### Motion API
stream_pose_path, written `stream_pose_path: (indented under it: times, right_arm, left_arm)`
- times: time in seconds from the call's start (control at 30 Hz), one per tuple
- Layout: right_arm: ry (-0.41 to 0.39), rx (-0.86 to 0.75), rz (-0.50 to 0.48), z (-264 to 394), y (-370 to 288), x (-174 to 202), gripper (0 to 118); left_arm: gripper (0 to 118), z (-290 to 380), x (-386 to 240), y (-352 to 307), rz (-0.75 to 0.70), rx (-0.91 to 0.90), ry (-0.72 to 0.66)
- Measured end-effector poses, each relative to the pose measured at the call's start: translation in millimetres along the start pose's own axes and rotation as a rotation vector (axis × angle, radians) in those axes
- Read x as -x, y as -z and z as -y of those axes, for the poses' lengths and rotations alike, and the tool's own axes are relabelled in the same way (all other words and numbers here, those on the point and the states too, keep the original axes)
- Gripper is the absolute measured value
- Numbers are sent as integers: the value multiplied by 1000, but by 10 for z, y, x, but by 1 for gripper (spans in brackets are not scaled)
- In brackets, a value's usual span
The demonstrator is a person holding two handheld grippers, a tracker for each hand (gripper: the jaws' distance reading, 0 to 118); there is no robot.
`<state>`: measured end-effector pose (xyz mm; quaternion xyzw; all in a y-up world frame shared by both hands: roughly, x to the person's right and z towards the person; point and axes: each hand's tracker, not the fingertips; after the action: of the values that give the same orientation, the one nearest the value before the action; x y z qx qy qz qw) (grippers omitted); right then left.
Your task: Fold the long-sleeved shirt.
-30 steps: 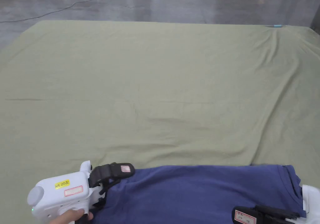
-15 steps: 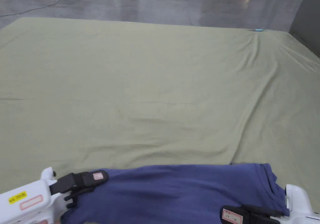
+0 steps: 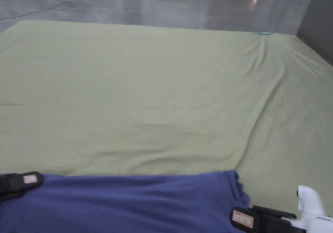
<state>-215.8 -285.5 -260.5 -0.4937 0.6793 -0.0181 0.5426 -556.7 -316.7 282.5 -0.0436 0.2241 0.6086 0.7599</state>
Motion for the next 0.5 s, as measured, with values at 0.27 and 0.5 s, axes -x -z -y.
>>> stream_pose_path:
  times: [0.27,0.5]
  right_arm:
    - [-98,80,177,34,133,200,0]
    - [-98,122,220,87,185,259,0]
  left_arm:
    - [3,155,-435,7,-280,3,98]
    - [3,718,-1396,1130,-426,212,399]
